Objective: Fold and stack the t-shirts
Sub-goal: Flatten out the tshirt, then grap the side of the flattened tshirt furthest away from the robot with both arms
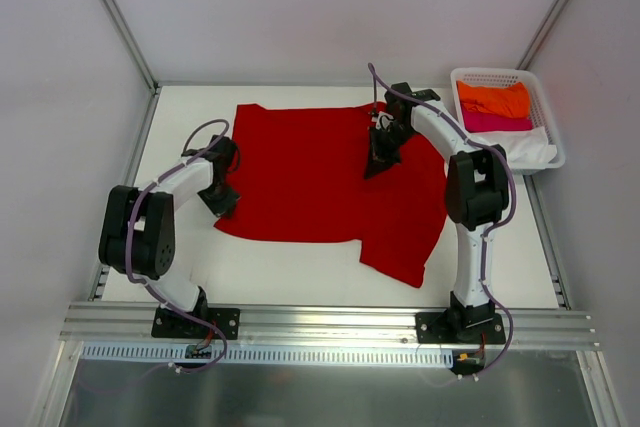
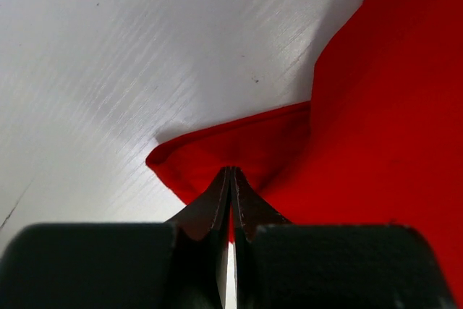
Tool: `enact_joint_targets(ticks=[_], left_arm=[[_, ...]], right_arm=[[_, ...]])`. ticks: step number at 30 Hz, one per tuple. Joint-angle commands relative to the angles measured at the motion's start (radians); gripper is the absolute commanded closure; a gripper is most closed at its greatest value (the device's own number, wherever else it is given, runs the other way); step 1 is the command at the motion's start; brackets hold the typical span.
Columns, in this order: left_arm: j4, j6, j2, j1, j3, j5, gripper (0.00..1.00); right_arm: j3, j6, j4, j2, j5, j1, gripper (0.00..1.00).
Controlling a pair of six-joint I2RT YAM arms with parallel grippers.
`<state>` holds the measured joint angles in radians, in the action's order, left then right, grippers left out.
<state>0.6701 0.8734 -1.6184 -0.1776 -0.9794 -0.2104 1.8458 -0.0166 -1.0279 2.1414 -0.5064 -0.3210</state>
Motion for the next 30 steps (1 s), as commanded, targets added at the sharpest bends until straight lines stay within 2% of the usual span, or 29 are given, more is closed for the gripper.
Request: enact_joint_targets(ticks=[1, 7, 16, 22, 27, 30], left_arm=[[-0.029, -0.033, -0.014, -0.008, 0.013, 0.019, 1.0], [0.081, 0.004, -0.015, -0.008, 0.031, -0.032, 1.0], [0.183, 0.082, 0.083, -0.008, 0.139, -0.064, 1.0], [0.253, 0.125, 0.138, -0.008, 0.153, -0.076, 1.0], [0.279, 0.112, 0.196, -0.008, 0.052, -0.093, 1.0], [0.278, 0.064, 0.132, -0.011, -0.138, -0.106, 1.0]], right_arm=[[0.036, -0.005, -0.024, 0.003, -0.026, 0.005, 0.99], [0.039, -0.006, -0.026, 0.005, -0.026, 0.008, 0.99], [0.05, 0.0, -0.026, 0.023, -0.037, 0.008, 1.0], [0.055, 0.0, -0.026, 0.031, -0.041, 0.008, 0.99], [0.061, -0.003, -0.026, 0.026, -0.031, 0.014, 0.99], [0.116, -0.002, -0.026, 0.038, -0.012, 0.014, 0.99]])
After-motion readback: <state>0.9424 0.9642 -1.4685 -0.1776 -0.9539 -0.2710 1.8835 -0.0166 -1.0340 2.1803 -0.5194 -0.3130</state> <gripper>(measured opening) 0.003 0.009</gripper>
